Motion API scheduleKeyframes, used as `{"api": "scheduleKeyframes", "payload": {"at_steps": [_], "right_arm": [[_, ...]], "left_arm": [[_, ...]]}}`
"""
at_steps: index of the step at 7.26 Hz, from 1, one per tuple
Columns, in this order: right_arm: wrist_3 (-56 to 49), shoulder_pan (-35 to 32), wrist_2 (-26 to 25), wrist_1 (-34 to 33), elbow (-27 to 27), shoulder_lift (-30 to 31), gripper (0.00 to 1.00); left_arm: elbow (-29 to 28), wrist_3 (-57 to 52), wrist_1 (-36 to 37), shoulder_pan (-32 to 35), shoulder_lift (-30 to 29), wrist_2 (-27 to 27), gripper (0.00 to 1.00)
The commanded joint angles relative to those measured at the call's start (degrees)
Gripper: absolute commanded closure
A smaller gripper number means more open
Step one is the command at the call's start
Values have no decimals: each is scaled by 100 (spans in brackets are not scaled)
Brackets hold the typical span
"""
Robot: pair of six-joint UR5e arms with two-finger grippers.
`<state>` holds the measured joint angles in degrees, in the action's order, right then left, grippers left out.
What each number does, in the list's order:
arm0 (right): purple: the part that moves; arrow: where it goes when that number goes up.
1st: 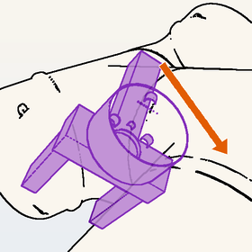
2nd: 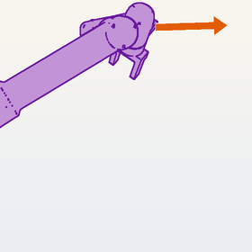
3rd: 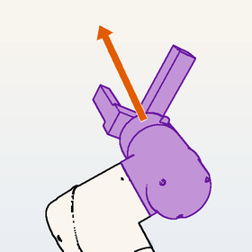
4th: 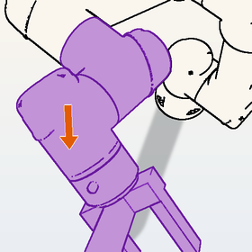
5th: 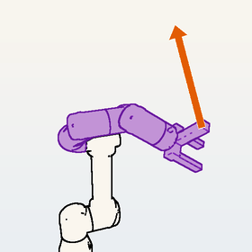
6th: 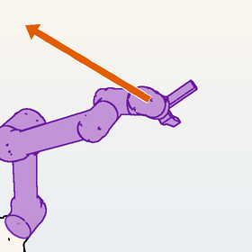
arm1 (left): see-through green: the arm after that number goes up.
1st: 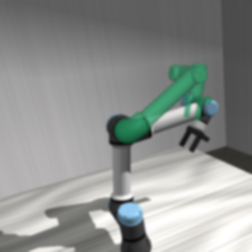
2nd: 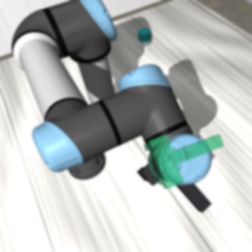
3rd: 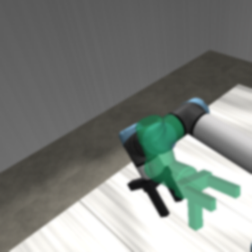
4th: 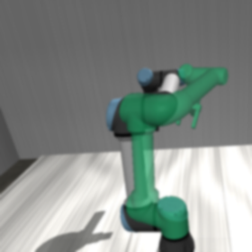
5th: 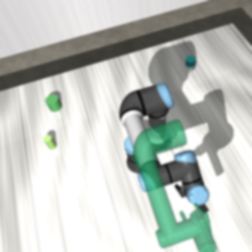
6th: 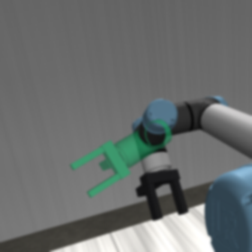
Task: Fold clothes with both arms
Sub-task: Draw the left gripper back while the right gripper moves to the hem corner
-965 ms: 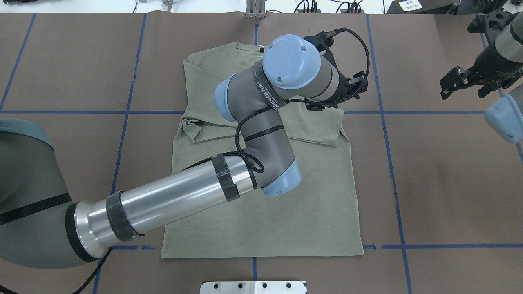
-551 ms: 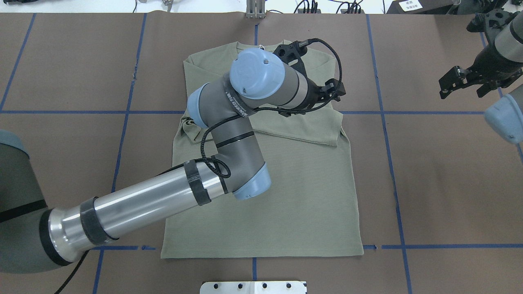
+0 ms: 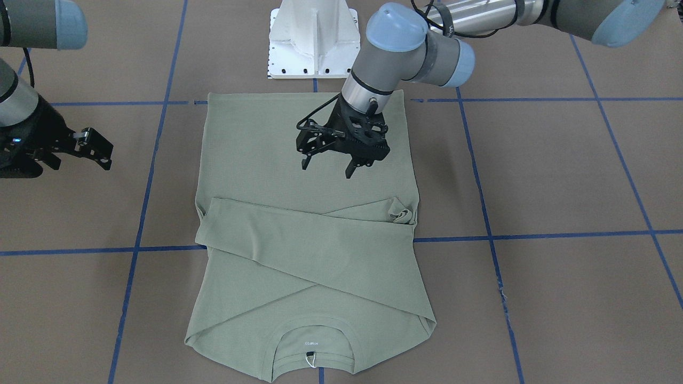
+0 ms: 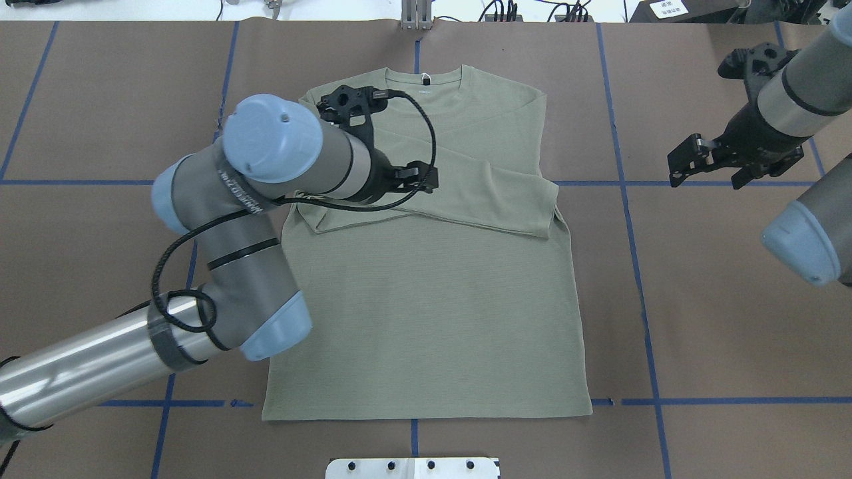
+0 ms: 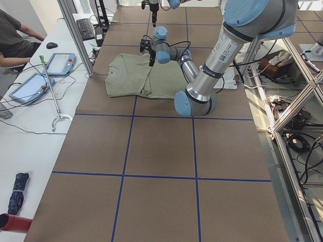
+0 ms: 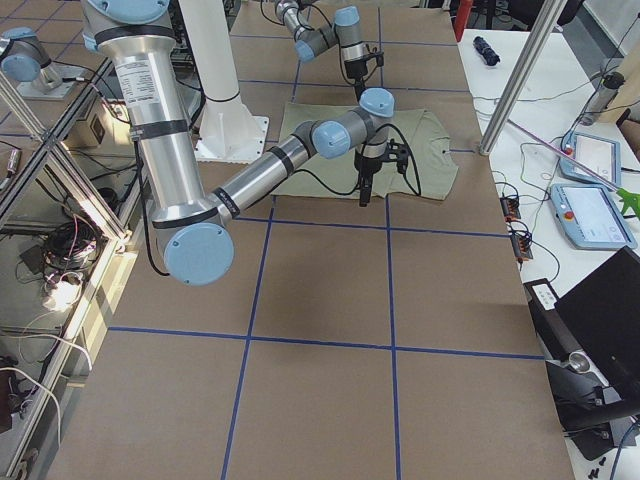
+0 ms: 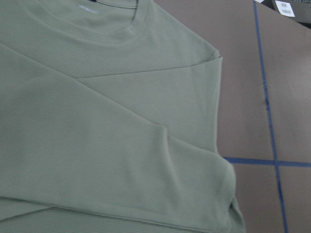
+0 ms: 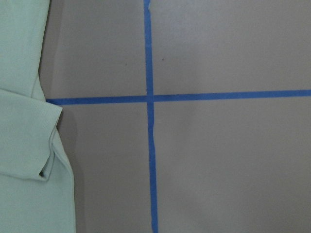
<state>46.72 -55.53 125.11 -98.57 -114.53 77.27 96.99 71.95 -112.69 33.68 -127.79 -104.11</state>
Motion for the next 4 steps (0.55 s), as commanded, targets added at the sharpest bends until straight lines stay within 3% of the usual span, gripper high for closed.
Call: {"api": "scheduleKeyframes", "payload": {"at_steps": [1,3,4], "right_arm": [[1410,1153,-616,387,-639,306,0],[2863,2410,-1589,1529,-624,726,0],[3347,2946,-1778,1560,-615,772,0]], "left_arm": [[828,-339,116,25,771,-13,0],[1109,-348,89,25,1235,-13,0],[1302,-340,72,16,1421,57,0]]}}
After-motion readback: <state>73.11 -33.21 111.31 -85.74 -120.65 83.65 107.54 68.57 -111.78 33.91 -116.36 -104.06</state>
